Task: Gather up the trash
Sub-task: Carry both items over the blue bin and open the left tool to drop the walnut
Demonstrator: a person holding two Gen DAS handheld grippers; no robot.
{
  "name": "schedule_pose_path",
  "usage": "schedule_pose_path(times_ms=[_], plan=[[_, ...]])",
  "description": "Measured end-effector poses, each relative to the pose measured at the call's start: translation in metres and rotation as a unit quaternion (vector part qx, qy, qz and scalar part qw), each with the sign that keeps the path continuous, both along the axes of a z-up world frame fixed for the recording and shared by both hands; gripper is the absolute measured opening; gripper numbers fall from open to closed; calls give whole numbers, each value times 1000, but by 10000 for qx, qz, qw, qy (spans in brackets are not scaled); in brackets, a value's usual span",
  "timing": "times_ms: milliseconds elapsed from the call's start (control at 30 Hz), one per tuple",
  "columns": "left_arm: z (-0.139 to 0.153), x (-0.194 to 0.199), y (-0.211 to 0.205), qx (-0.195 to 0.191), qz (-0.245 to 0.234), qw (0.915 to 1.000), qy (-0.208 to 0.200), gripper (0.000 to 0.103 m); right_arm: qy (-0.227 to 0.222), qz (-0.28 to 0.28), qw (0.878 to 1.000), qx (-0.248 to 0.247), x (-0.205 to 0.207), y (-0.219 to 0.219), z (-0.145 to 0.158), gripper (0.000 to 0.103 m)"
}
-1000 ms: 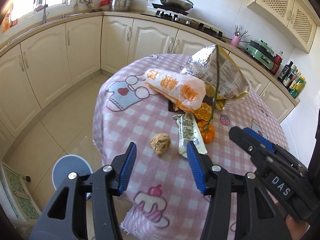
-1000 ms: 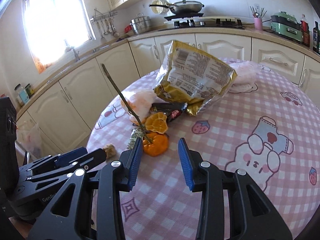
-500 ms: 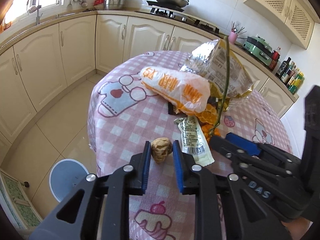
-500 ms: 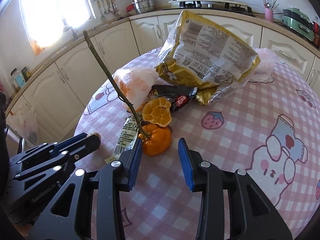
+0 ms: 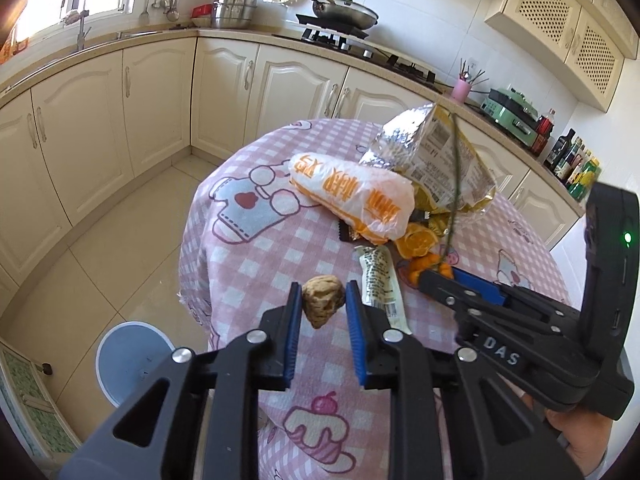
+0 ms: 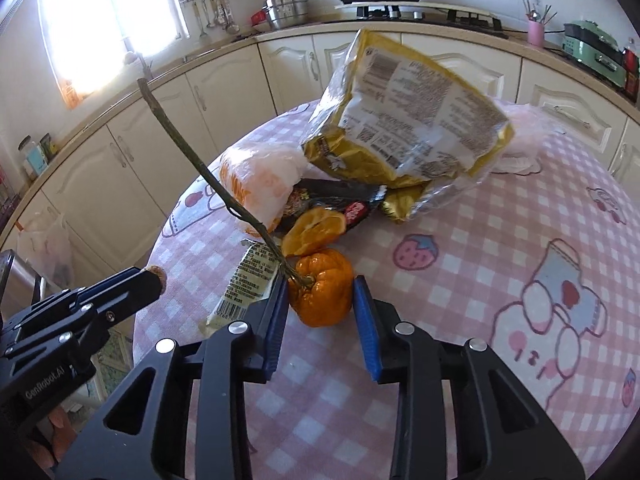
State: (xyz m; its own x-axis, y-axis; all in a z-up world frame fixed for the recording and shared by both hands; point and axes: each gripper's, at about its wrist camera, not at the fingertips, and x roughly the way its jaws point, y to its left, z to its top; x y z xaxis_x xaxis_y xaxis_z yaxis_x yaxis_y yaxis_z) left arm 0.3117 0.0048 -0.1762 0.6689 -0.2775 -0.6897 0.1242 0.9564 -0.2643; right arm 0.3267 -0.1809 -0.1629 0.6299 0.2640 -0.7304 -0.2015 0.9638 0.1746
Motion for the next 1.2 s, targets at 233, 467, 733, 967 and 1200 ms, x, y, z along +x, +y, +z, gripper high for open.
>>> schedule_pose_path(times_ms=[233, 467, 733, 967, 1200], plan=[[17, -16, 12, -111, 86, 9997, -209, 21, -344, -54, 9993, 122, -26, -3, 27, 31], [30, -39, 44, -192, 360, 9985, -371, 21, -591, 413, 9970, 264, -43, 35, 48, 31], [24, -57, 108, -169, 976, 9946, -309, 21, -482, 1182, 9913, 312, -43, 117, 46, 31], [-2, -66, 171, -186, 1573, 9874, -19, 21, -170, 1714, 9845, 331, -31, 183, 20, 31], [-35, -60, 224, -284, 2018, 9786, 296, 21, 94, 2029, 9785, 359, -18, 240, -10, 31]])
